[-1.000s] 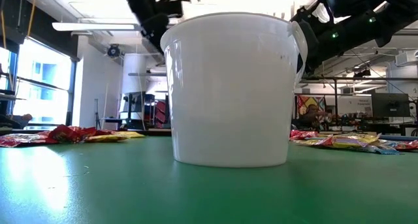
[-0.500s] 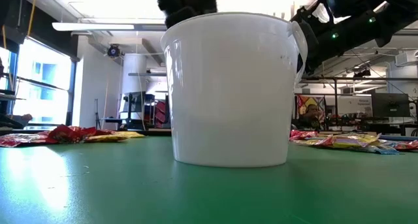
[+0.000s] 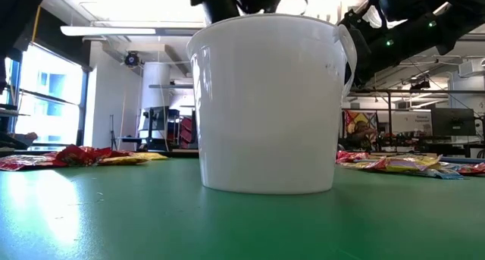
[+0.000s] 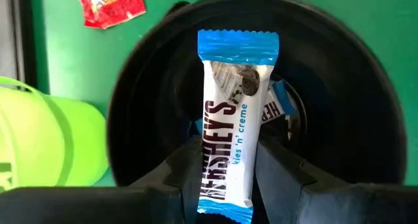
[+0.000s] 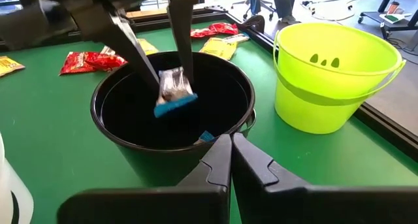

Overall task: Sort candy by brand, put in halloween buckets
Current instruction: Put the white chocolate into the black bucket

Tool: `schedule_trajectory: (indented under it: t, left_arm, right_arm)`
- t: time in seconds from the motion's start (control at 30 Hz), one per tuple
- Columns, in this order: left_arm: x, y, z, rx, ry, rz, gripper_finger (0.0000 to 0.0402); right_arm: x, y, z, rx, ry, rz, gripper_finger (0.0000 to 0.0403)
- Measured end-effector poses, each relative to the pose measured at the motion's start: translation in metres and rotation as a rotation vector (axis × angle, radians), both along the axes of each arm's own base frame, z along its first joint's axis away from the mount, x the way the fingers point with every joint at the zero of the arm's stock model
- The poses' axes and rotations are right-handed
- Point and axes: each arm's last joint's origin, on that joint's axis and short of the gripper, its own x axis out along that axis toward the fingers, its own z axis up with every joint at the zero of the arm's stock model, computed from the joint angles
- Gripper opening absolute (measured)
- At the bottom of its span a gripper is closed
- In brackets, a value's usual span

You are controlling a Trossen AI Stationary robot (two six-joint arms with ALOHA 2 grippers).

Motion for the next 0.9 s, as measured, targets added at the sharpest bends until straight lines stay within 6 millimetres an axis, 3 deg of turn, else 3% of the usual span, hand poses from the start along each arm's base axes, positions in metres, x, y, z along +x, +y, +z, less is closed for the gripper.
schedule_trajectory:
  t: [0.27,0.9]
  left_arm:
    - [0.004,0.008,-0.019,-0.03,0.05,0.013,0.0115]
    - [0.008,0.007,-0.029,-0.087,0.058,0.001,0.0115]
  right_arm:
    - [0.0,0.0,0.0,0.0,0.0,0.001,0.0]
    - [0.0,0.0,-0.001,0.0,0.008,0.0,0.0]
